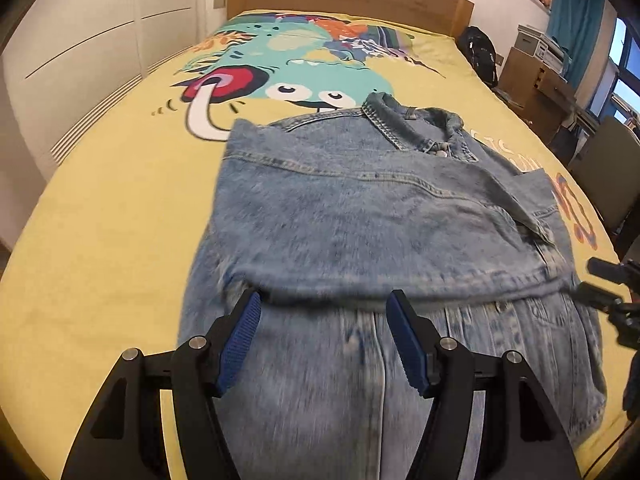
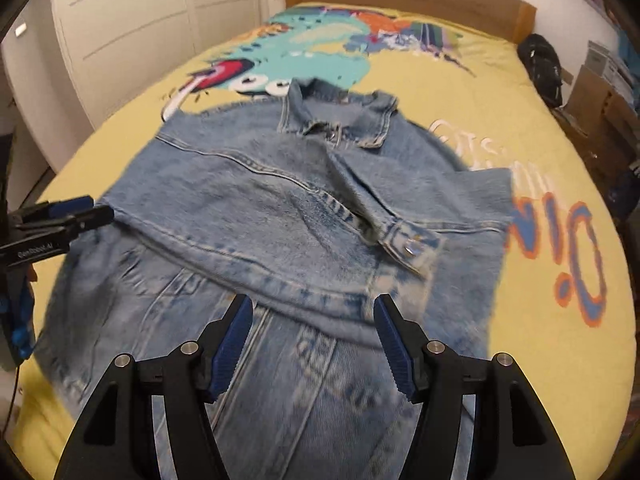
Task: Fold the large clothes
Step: 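Press and smooth the folded jacket flat with both tools, then move both tools to the jacket hem and slide fingers under it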
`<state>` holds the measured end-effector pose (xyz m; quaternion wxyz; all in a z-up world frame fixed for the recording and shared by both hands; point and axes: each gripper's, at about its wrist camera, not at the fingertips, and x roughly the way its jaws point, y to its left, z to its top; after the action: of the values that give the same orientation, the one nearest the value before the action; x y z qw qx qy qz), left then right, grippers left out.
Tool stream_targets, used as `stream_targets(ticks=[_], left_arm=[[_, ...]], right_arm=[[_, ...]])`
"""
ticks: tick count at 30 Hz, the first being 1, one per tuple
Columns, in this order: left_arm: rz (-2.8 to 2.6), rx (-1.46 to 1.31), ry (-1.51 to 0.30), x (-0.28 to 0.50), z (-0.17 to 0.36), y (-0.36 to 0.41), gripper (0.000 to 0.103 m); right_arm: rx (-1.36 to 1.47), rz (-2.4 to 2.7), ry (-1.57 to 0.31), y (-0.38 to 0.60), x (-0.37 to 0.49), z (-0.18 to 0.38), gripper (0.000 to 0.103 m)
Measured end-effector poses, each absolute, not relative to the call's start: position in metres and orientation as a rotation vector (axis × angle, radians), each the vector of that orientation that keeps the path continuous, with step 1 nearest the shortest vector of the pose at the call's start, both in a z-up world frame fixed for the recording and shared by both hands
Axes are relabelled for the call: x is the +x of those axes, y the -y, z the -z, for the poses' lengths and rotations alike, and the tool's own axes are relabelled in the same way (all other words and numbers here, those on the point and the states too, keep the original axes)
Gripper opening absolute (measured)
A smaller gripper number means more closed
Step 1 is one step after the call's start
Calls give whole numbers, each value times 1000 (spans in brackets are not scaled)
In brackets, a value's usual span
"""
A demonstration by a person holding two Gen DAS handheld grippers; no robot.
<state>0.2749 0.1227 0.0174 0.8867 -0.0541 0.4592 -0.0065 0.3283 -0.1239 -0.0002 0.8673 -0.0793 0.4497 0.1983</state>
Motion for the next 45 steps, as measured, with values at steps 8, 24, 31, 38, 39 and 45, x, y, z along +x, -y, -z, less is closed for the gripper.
stream_targets(ticks=[8, 24, 31, 38, 39, 45], left_arm=[[-45, -136, -968, 208, -48, -128, 72], [-159, -162, -1003, 100, -66, -128, 75], [-212, -192, -983, 74, -74, -147, 75], [-213, -250, -995, 67, -51, -169, 75], [-213, -258, -1001, 67, -47, -172, 75], [-195, -330, -1025, 75, -20, -194, 75]], right_arm=[[-137, -377, -906, 177, 252, -29, 73], [6, -311, -954, 266, 127, -2, 75], [53, -283, -968, 287, 113, 6, 76], [44, -270, -1009, 286, 118, 20, 76], [39, -271, -1012, 284, 119, 22, 76], [43, -255, -1055, 280, 136, 38, 76]])
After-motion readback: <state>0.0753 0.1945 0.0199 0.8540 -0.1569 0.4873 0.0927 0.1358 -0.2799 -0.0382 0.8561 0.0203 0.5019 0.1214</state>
